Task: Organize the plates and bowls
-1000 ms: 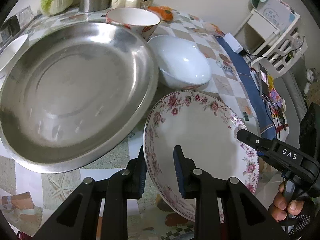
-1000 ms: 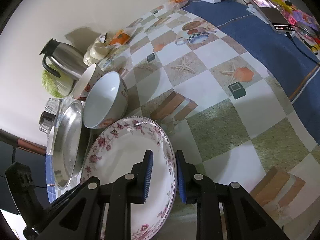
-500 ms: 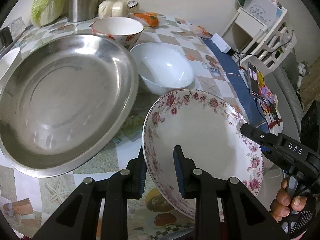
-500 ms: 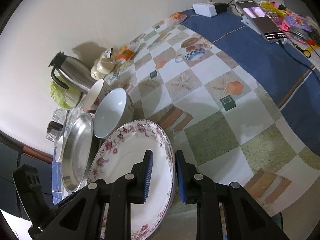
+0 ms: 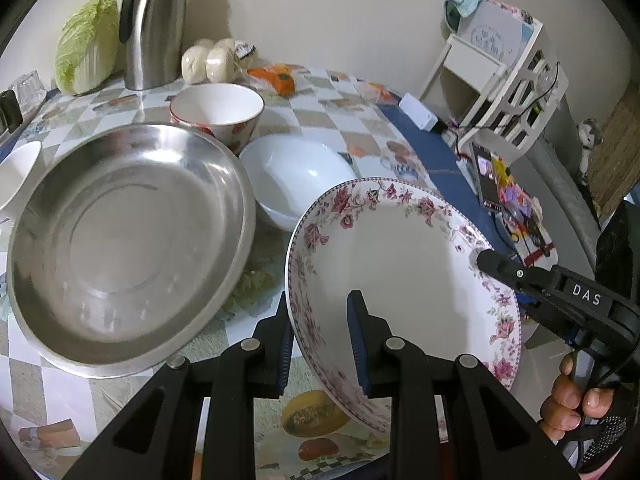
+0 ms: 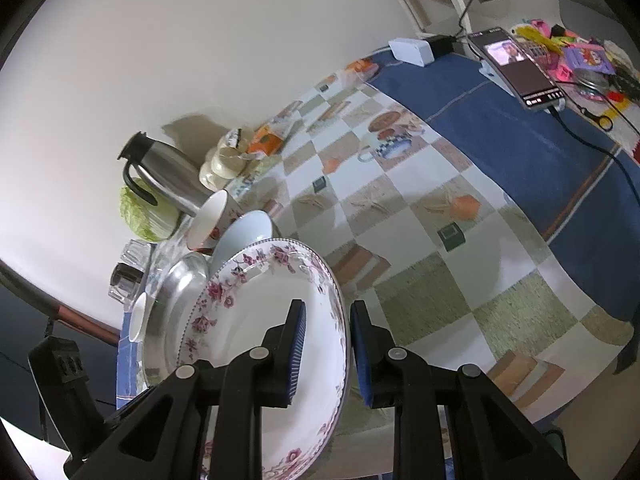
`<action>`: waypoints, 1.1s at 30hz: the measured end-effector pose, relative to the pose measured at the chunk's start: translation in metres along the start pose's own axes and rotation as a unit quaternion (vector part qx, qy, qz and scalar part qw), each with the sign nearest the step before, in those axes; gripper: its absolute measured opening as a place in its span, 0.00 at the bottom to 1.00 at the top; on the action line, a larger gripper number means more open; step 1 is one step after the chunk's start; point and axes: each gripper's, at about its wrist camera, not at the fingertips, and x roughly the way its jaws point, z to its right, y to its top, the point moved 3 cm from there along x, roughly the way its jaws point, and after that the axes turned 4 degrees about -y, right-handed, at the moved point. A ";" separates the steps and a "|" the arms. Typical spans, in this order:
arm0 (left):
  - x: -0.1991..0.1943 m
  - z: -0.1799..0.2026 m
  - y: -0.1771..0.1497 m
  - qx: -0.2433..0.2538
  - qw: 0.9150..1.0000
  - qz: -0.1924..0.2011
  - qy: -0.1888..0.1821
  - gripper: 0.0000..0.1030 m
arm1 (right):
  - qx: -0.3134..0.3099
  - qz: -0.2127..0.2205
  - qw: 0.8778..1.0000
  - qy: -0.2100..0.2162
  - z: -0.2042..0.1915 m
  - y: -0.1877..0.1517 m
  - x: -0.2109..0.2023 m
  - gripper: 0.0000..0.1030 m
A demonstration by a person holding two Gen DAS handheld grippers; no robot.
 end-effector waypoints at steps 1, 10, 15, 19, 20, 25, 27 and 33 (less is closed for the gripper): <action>-0.002 -0.001 0.001 -0.002 1.000 0.005 0.000 0.26 | -0.002 0.001 1.000 0.002 -0.002 0.001 -0.001 0.24; -0.023 -0.020 0.013 -0.015 0.999 0.046 0.005 0.26 | -0.026 0.004 1.000 0.012 -0.033 0.006 -0.002 0.24; -0.034 -0.042 0.019 -0.046 0.997 0.066 0.004 0.26 | -0.045 0.002 0.999 0.018 -0.057 0.008 0.002 0.24; -0.040 -0.057 0.021 -0.065 0.995 0.076 0.003 0.26 | -0.058 -0.005 0.998 0.024 -0.075 0.009 0.008 0.24; -0.042 -0.060 0.021 -0.068 0.995 0.079 0.004 0.26 | -0.062 -0.007 0.998 0.024 -0.080 0.009 0.010 0.24; -0.051 -0.081 0.023 -0.094 0.991 0.094 0.003 0.26 | -0.074 -0.018 0.996 0.035 -0.100 0.008 0.019 0.24; -0.054 -0.092 0.024 -0.105 0.990 0.098 0.003 0.26 | -0.077 -0.020 0.996 0.043 -0.108 0.007 0.023 0.24; -0.063 -0.113 0.025 -0.122 0.986 0.109 0.015 0.26 | -0.085 -0.034 0.994 0.055 -0.131 0.005 0.040 0.24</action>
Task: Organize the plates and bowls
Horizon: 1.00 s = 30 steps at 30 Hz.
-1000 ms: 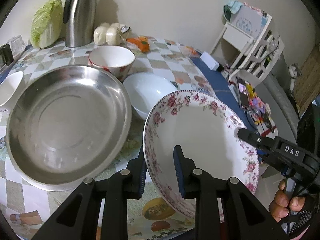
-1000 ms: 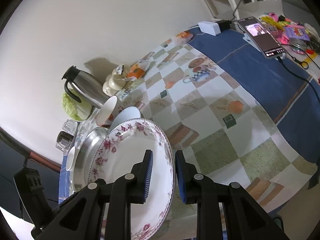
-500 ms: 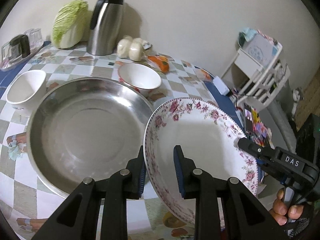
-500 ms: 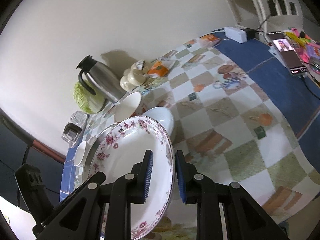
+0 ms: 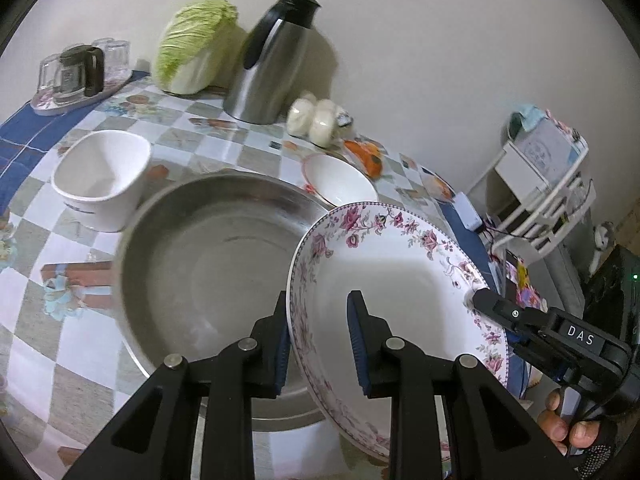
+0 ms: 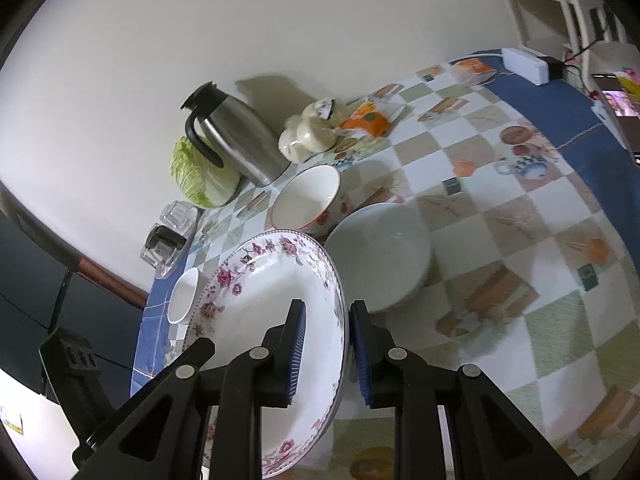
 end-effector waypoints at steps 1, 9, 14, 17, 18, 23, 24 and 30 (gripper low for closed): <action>-0.001 -0.004 0.001 -0.004 1.000 0.002 0.001 0.26 | -0.003 -0.002 1.000 0.000 -0.003 0.000 0.002 0.24; -0.010 -0.036 0.008 -0.039 0.999 0.014 0.014 0.26 | -0.020 -0.014 1.000 0.018 -0.032 0.002 0.025 0.24; -0.013 -0.052 0.011 -0.053 0.998 0.020 0.024 0.26 | -0.028 -0.025 0.999 0.028 -0.044 0.000 0.039 0.24; -0.015 -0.060 0.012 -0.059 0.998 0.021 0.030 0.26 | -0.031 -0.032 0.998 0.033 -0.050 -0.002 0.047 0.24; -0.015 -0.063 0.012 -0.060 0.997 0.022 0.033 0.26 | -0.032 -0.035 0.998 0.035 -0.052 -0.002 0.051 0.24; -0.014 -0.078 0.014 -0.075 0.996 0.024 0.044 0.26 | -0.042 -0.045 0.997 0.042 -0.063 -0.003 0.063 0.24; -0.014 -0.081 0.014 -0.077 0.996 0.026 0.046 0.26 | -0.045 -0.048 0.997 0.043 -0.066 -0.003 0.066 0.24; -0.010 -0.088 0.013 -0.083 0.995 0.025 0.056 0.26 | -0.054 -0.065 0.995 0.044 -0.069 -0.007 0.081 0.24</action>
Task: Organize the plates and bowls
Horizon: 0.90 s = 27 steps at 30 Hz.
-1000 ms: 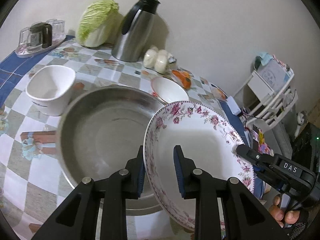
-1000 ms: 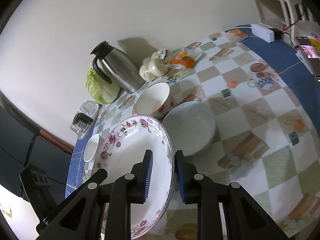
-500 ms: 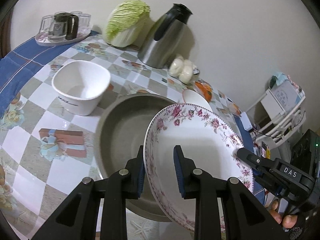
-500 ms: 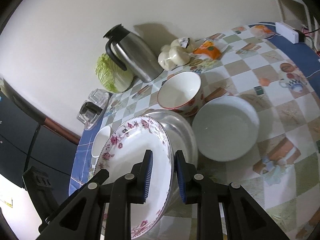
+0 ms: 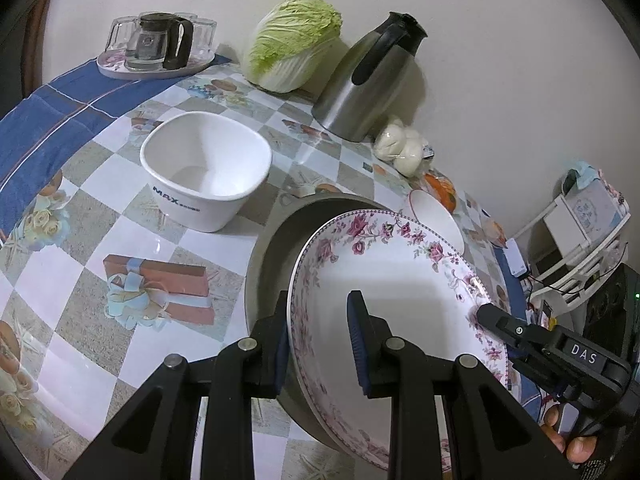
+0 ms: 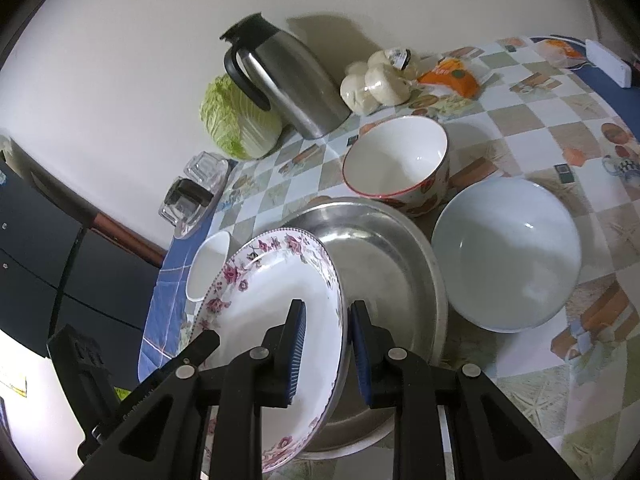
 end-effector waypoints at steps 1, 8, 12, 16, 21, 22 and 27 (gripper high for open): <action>0.001 0.000 0.000 0.001 1.000 -0.001 0.002 0.26 | 0.000 -0.003 1.000 -0.002 0.000 0.000 0.002 0.24; 0.010 0.000 -0.001 0.003 1.000 -0.006 0.010 0.26 | -0.004 -0.015 1.000 -0.006 0.004 0.002 0.014 0.24; 0.017 0.002 -0.003 0.011 1.000 -0.012 0.015 0.26 | -0.002 -0.020 1.000 -0.012 0.008 0.003 0.018 0.24; 0.018 0.004 -0.003 0.018 1.000 -0.011 0.021 0.26 | -0.001 -0.023 1.000 -0.017 0.011 0.003 0.021 0.24; 0.023 0.006 -0.001 0.023 0.999 -0.013 0.029 0.26 | 0.005 -0.027 1.000 -0.015 0.015 0.003 0.026 0.24; 0.025 0.006 0.000 0.025 0.999 -0.014 0.032 0.26 | 0.005 -0.027 0.999 -0.015 0.016 0.004 0.026 0.24; 0.034 0.010 0.004 0.037 0.998 -0.017 0.042 0.26 | 0.005 -0.024 1.000 -0.016 0.018 0.007 0.028 0.24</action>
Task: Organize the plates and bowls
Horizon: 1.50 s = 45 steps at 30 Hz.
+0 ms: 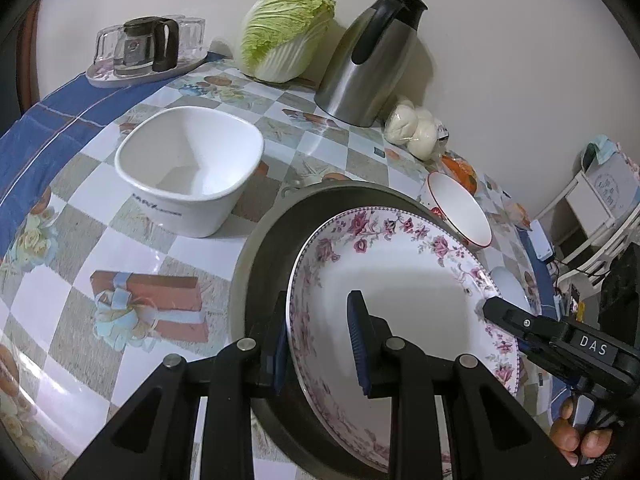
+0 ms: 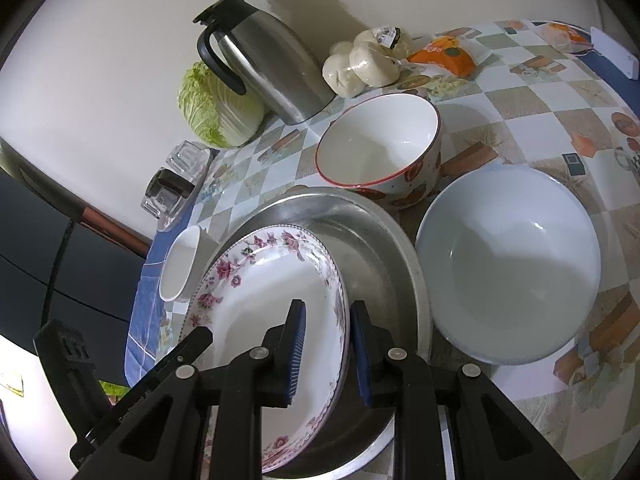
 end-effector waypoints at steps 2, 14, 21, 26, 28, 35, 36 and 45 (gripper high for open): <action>0.004 0.003 0.001 0.007 1.000 -0.003 0.005 0.26 | 0.003 0.000 1.000 -0.001 0.003 0.001 0.001 0.24; 0.016 0.009 0.011 0.017 1.000 -0.006 0.017 0.27 | 0.009 -0.001 1.000 -0.017 0.007 0.007 0.007 0.24; 0.022 0.009 0.010 0.018 0.999 -0.018 0.023 0.28 | 0.003 -0.001 1.000 -0.023 0.006 0.008 0.009 0.25; 0.022 0.011 0.008 0.030 0.999 -0.016 0.035 0.29 | -0.001 -0.013 0.999 -0.032 0.006 0.004 0.015 0.25; 0.022 0.011 0.008 0.032 0.999 -0.015 0.036 0.31 | -0.006 -0.012 0.999 -0.037 0.005 0.004 0.016 0.25; 0.023 0.015 0.007 0.046 0.998 -0.017 0.044 0.37 | -0.009 -0.012 0.999 -0.041 0.004 0.004 0.015 0.24; 0.023 0.016 0.006 0.049 0.998 -0.018 0.044 0.39 | -0.011 -0.012 0.999 -0.043 0.004 0.004 0.015 0.24; 0.019 0.022 0.004 0.064 0.997 -0.016 0.040 0.51 | -0.012 -0.018 0.999 -0.037 0.002 0.004 0.014 0.34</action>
